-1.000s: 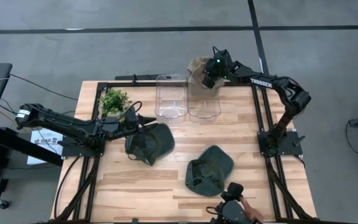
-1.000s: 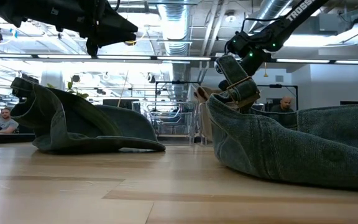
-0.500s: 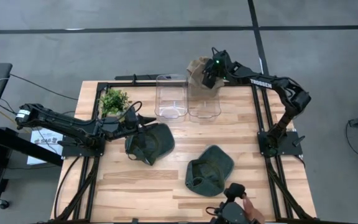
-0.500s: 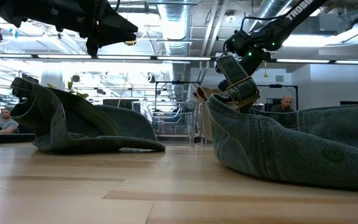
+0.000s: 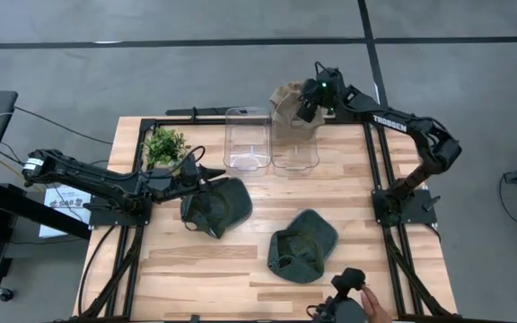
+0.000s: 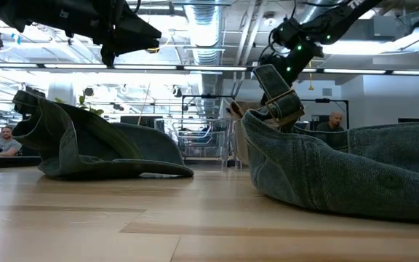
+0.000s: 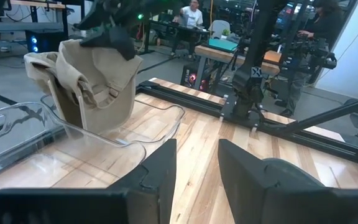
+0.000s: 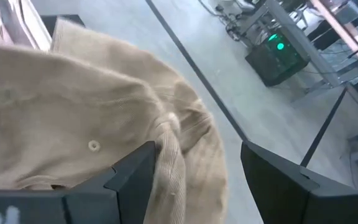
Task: Pick & Place hat
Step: Put the brown cap into the right transparent bin, then put the right black cap into the left transparent bin
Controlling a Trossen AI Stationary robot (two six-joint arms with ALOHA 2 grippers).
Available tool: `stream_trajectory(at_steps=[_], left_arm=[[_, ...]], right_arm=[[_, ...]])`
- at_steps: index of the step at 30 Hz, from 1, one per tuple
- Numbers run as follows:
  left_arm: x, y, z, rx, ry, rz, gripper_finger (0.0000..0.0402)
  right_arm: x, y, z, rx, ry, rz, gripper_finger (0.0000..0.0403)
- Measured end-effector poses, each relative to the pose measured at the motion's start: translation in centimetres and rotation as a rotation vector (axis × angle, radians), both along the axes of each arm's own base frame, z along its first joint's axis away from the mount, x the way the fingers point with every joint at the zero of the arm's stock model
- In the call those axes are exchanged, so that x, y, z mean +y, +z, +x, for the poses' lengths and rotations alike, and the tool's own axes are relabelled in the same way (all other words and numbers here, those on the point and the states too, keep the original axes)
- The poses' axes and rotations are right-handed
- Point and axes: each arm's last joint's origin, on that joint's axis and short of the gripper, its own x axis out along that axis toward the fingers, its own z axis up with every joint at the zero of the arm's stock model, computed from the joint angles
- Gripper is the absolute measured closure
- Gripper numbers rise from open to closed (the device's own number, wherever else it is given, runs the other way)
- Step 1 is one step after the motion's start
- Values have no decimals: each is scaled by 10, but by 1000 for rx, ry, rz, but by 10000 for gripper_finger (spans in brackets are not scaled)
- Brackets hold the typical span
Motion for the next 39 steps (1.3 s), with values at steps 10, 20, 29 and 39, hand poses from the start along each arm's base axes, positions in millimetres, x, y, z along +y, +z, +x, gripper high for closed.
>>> stream_trajectory(at_steps=[10,20,29,39], left_arm=[[0,0,0,4,0,1,286],[0,0,0,3,0,-2,286],[0,0,0,1,1,-9,286],[0,0,0,-3,0,-10,286]], right_arm=[[31,41,-19,-96,12,-6,178],[88,57,-33,-235,260,383,192],[158,17,-26,-146,510,604,217],[230,-38,-21,-41,768,667,246]])
